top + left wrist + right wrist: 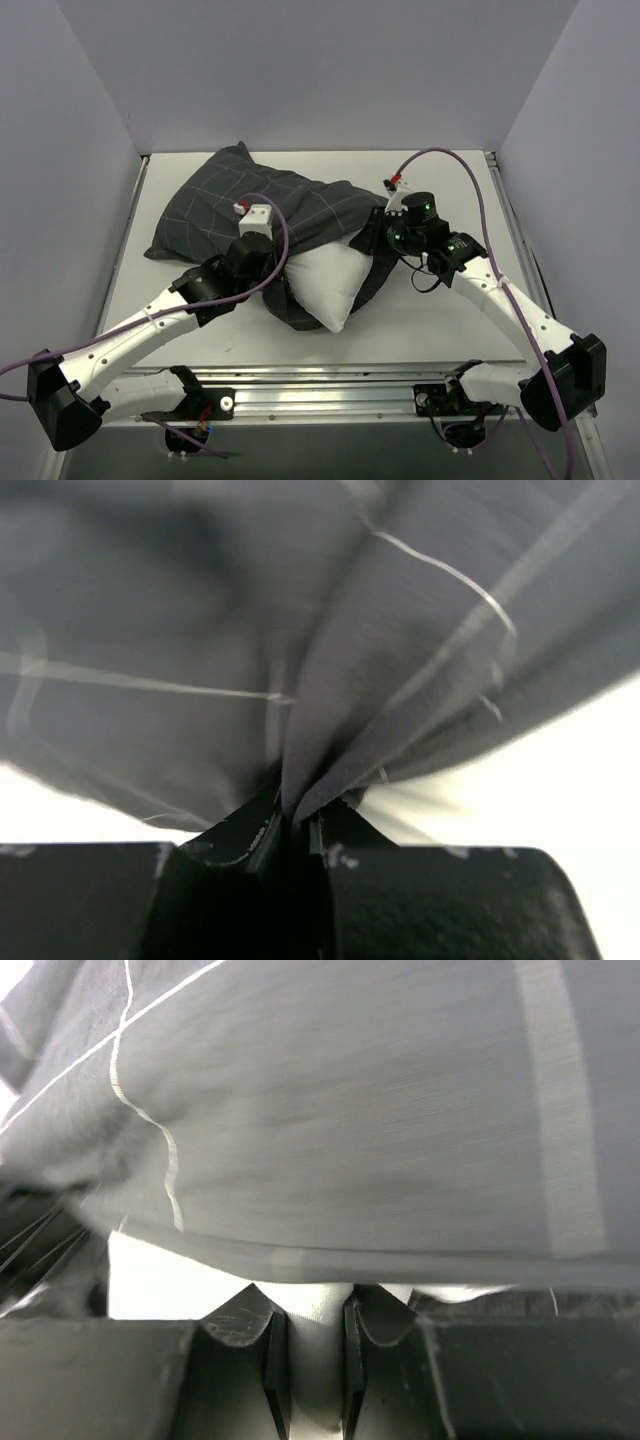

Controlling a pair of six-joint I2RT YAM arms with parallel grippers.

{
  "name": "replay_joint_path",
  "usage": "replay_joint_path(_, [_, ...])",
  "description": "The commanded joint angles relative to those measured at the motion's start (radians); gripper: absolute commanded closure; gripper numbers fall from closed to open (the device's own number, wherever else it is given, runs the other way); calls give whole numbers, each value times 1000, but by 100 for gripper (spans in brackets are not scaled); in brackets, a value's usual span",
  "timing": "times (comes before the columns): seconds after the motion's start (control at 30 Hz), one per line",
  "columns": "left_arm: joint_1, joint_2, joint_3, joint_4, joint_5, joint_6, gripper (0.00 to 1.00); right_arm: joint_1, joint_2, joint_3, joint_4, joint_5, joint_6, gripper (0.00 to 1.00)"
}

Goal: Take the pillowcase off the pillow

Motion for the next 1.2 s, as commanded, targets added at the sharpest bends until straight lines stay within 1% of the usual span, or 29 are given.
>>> replay_joint_path(0.0, [29, -52, -99, -5, -409, -230, 84, -48, -65, 24, 101, -150, 39, 100])
replay_joint_path(0.03, [45, -52, -122, -8, -427, -264, 84, -62, -73, 10, 118, -181, 57, 100])
replay_joint_path(0.07, [55, -50, -159, 6, -425, -291, 82, -84, -88, 5, 135, -227, 76, 100])
replay_joint_path(0.1, [62, -46, -176, 33, -368, -299, 74, -88, -96, 4, 167, -233, 94, 100])
replay_joint_path(0.13, [64, -43, -194, 71, -312, -292, 71, -90, -102, 10, 167, -235, 96, 100])
replay_joint_path(0.17, [62, -41, -211, 182, -247, -272, 69, -90, -101, 13, 166, -230, 98, 100])
replay_joint_path(0.2, [58, -32, -248, 243, -178, -234, 62, -90, -98, 16, 166, -232, 105, 100])
replay_joint_path(0.23, [49, -26, -263, 292, -92, -232, 59, -87, -92, 16, 169, -233, 108, 100])
replay_joint_path(0.27, [24, -21, -274, 365, -67, -232, 55, -85, -85, 11, 175, -233, 113, 100])
replay_joint_path(0.3, [12, -17, -285, 398, -48, -214, 47, -78, -82, 10, 187, -229, 116, 100])
replay_joint_path(0.37, [-32, -23, -282, 459, -30, -175, 36, -69, -72, 1, 189, -216, 116, 100])
replay_joint_path(0.4, [-43, -45, -279, 472, -22, -120, 31, -64, -69, -1, 189, -215, 116, 100])
replay_joint_path(0.43, [-53, -62, -271, 524, -11, -94, 17, -61, -62, -2, 187, -213, 108, 100])
replay_joint_path(0.5, [-63, -108, -259, 538, 38, -28, 3, -59, -61, -3, 166, -193, 98, 100])
replay_joint_path(0.53, [-62, -124, -242, 539, 62, -7, 6, -61, -62, 1, 160, -184, 91, 100])
replay_joint_path(0.6, [-63, -150, -214, 506, 119, 50, 6, -61, -62, 8, 152, -163, 79, 100])
replay_joint_path(0.63, [-63, -156, -201, 448, 130, 64, 6, -59, -64, 11, 152, -155, 78, 100])
replay_joint_path(0.7, [-63, -171, -159, 399, 174, 107, 6, -59, -61, 16, 143, -131, 71, 100])
replay_joint_path(0.77, [-62, -179, -109, 310, 203, 133, 6, -61, -55, 30, 135, -108, 61, 100])
replay_joint_path(0.8, [-62, -185, -90, 271, 235, 159, 6, -59, -52, 36, 102, -100, 52, 100])
replay_joint_path(0.83, [-62, -188, -69, 200, 256, 170, 6, -59, -50, 45, 97, -95, 47, 100])
replay_joint_path(0.9, [-62, -201, -14, 136, 308, 211, 6, -56, -49, 53, 85, -65, 39, 100])
replay_joint_path(0.93, [-62, -204, 3, 74, 332, 221, 6, -58, -47, 62, 82, -52, 39, 100])
replay_joint_path(1.03, [-68, -211, 65, -15, 342, 245, 6, -47, -39, 76, 71, -14, 53, 100])
replay_joint_path(1.1, [-88, -211, 98, -33, 329, 251, 6, -29, -33, 88, 77, 9, 65, 100])
replay_joint_path(1.17, [-124, -202, 122, -33, 282, 248, 6, -19, -18, 100, 83, 21, 85, 100])
